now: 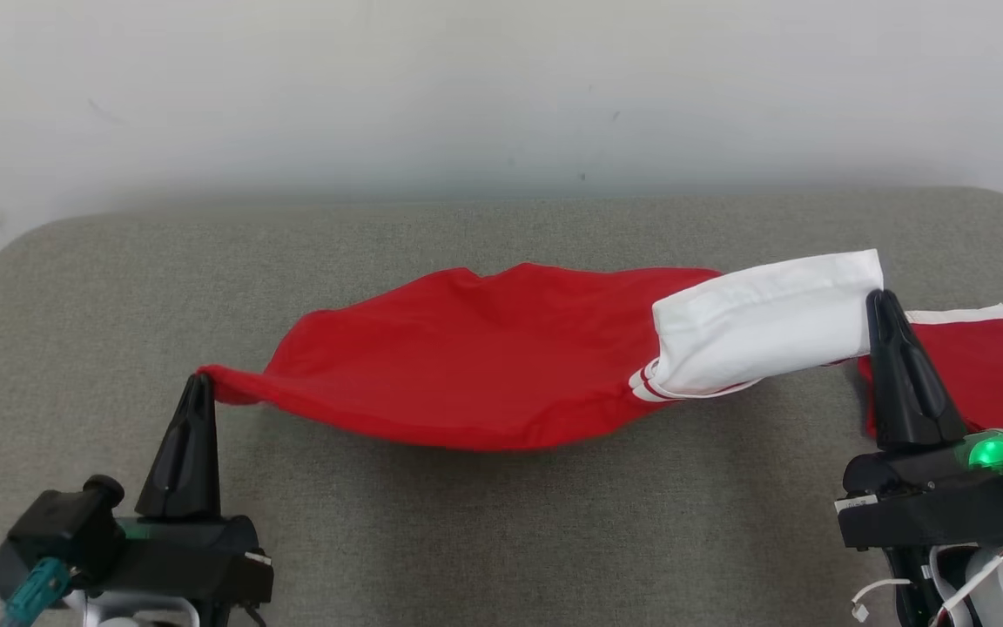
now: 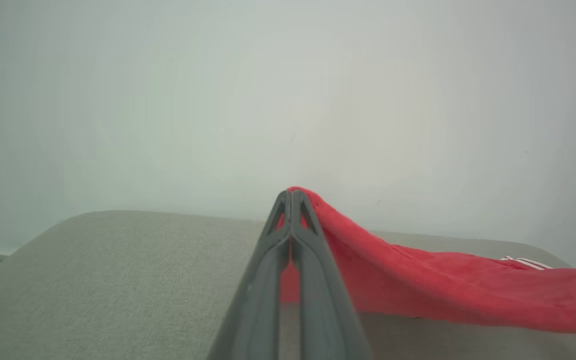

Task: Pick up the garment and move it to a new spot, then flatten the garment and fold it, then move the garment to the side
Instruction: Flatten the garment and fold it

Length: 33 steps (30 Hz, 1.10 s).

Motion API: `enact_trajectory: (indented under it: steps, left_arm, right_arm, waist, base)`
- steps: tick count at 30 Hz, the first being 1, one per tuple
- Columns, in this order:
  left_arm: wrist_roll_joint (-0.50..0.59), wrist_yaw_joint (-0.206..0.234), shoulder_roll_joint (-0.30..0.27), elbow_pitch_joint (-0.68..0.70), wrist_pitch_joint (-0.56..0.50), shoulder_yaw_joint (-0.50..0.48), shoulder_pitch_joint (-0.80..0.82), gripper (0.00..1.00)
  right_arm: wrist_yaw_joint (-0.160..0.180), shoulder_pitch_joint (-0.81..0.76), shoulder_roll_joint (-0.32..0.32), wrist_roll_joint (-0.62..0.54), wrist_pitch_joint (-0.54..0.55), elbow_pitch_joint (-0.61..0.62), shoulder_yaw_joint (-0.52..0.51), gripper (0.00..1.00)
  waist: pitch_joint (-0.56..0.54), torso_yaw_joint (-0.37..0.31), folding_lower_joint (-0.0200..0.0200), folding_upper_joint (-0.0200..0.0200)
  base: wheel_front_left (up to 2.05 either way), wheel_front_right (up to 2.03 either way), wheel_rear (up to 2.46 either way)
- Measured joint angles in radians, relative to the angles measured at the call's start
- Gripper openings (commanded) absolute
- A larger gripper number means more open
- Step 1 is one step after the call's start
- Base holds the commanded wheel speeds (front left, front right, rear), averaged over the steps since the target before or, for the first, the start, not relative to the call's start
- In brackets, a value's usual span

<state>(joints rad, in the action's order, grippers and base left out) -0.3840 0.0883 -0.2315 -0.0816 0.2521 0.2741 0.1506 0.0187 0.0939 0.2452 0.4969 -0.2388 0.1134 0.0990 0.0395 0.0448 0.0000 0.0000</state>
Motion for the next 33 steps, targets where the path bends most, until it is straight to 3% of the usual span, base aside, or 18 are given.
enact_trajectory:
  steps: [8,12,16,19,25,29,33]
  left_arm:
    - [0.003,0.000,-0.006,0.091,-0.007,0.005,-0.009,0.00]
    - [0.002,-0.010,-0.009,0.115,-0.044,0.035,-0.028,0.00]
    - [-0.010,-0.044,-0.026,0.093,-0.104,0.054,0.009,0.00]
    - [-0.026,-0.078,-0.022,0.013,-0.166,0.067,0.128,0.00]
    - [-0.012,-0.107,0.018,-0.188,-0.274,0.070,0.561,0.00]
    - [0.005,-0.057,0.087,-0.188,-0.232,-0.012,0.893,0.00]
    - [0.038,-0.035,0.118,-0.113,-0.125,-0.048,1.052,0.00]
  right_arm:
    - [0.005,-0.012,0.017,-0.006,0.059,0.062,0.032,0.00]
    - [-0.027,-0.018,0.032,-0.003,0.134,0.075,0.089,0.00]
    - [-0.086,0.072,0.063,0.016,0.246,0.025,0.163,0.00]
    - [-0.116,0.225,0.090,0.019,0.337,-0.074,0.203,0.00]
    - [-0.124,0.694,0.097,0.020,0.454,-0.327,0.163,0.00]
    - [-0.096,0.991,0.084,0.012,0.372,-0.299,0.014,0.00]
    - [-0.101,1.173,0.124,-0.020,0.286,-0.238,-0.002,0.00]
  waist:
    - [0.022,0.005,0.0001,0.0000]
    - [0.049,0.007,0.0000,0.0000]
    - [0.089,0.007,0.0000,0.0000]
    - [0.126,0.007,0.0001,0.0001]
    - [0.206,0.011,0.0004,0.0003]
    - [0.259,0.018,0.0006,0.0004]
    - [0.298,0.035,0.0003,0.0002]
  base:
    - [0.00,0.00,0.00]
    - [0.00,0.00,0.00]
    - [0.00,0.00,0.00]
    - [0.00,0.00,0.00]
    - [0.00,0.00,0.00]
    - [0.00,0.00,0.00]
    - [0.00,0.00,0.00]
